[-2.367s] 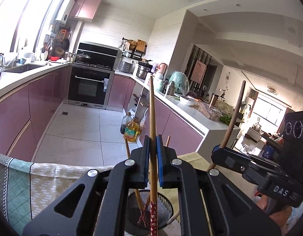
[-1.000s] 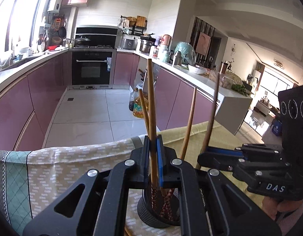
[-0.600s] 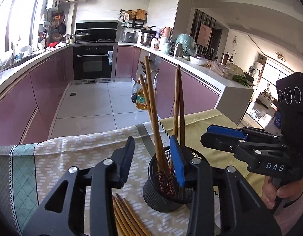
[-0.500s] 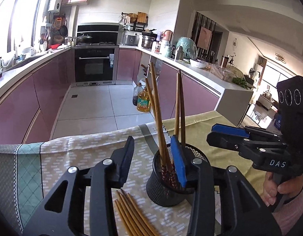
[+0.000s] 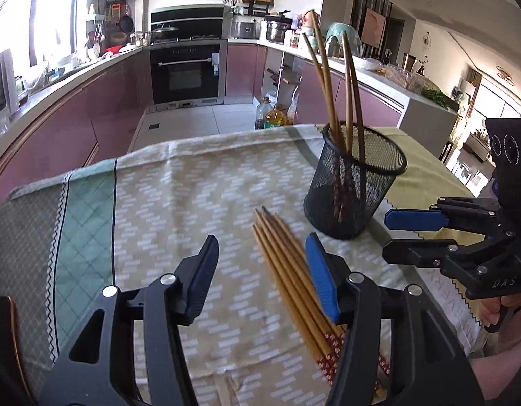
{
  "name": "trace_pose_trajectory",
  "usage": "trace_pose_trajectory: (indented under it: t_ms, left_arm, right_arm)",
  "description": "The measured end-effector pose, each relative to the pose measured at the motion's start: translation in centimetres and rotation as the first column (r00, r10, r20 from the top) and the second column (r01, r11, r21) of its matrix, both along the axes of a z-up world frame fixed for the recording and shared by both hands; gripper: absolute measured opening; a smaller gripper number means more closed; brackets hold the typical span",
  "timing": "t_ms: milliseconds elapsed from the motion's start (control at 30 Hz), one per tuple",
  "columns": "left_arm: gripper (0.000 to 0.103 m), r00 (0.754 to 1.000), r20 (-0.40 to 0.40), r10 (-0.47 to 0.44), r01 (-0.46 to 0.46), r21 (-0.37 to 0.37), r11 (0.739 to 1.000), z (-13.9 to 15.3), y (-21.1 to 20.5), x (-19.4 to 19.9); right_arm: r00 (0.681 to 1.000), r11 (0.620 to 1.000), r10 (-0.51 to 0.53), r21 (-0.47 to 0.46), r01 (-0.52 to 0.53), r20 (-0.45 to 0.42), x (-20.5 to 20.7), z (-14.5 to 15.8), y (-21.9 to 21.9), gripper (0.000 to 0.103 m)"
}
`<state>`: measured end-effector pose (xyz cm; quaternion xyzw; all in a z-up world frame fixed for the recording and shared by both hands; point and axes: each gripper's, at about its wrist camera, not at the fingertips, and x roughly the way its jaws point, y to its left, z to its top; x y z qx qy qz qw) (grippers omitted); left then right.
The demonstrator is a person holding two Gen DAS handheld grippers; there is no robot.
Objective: Organize utensils
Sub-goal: 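Move both open tools back over the remaining chopsticks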
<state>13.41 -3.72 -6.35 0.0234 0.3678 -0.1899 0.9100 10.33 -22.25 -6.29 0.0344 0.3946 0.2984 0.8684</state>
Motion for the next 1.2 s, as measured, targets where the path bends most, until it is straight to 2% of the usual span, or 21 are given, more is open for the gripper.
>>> trace_pose_trajectory:
  t_ms: [133,300,833,1200]
  left_arm:
    - [0.054,0.999,-0.047,0.012,-0.012,0.008,1.0,-1.9,0.5,-0.8]
    - [0.055,0.997,-0.076,0.006,-0.005,0.019,1.0,-3.2,0.2,-1.6]
    - [0.055,0.993,-0.117,0.001,0.008,0.073,0.997,-4.7,-1.0,-2.3]
    - [0.055,0.993,-0.118,-0.003,0.013,0.089,0.996,-5.1,-1.4,-2.2]
  right_arm:
    - [0.999,0.999,0.005,-0.035,-0.007,-0.046,0.1,-1.9,1.6,0.04]
    - [0.998,0.998,-0.002,-0.058,-0.001,-0.063,0.0,-2.8,2.5,0.04]
    - [0.997,0.995,-0.028,-0.101,0.021,-0.067,-0.1,-3.4,3.6,0.04]
    - [0.998,0.991,-0.032,-0.134,0.025,-0.05,0.0,-3.5,4.5,0.04]
